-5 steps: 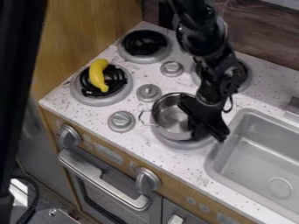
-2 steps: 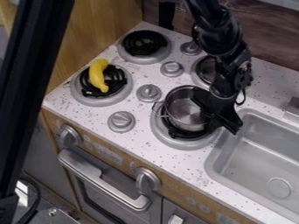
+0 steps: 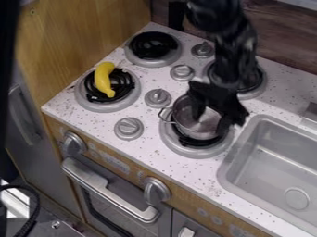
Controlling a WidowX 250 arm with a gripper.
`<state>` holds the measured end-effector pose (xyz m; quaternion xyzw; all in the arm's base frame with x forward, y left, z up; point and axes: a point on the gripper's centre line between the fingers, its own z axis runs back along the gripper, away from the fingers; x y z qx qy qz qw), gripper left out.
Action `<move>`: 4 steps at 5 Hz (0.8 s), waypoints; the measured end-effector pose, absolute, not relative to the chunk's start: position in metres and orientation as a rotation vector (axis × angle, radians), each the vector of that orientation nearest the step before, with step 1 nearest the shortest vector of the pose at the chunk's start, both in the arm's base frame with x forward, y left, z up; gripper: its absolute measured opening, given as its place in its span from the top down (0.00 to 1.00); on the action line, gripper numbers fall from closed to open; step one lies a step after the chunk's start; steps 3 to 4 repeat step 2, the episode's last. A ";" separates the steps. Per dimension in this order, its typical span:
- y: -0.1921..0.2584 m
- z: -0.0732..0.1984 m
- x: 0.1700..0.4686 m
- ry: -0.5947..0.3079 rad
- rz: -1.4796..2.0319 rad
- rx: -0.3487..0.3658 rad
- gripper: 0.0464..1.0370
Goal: Put the pot on the lower right burner
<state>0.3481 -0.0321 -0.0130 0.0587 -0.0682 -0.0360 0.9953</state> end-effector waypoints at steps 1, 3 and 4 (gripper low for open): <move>-0.024 0.020 0.327 -0.136 -0.026 0.091 0.03; -0.013 0.045 0.312 -0.109 0.038 0.050 0.04; -0.013 0.045 0.312 -0.109 0.038 0.050 0.04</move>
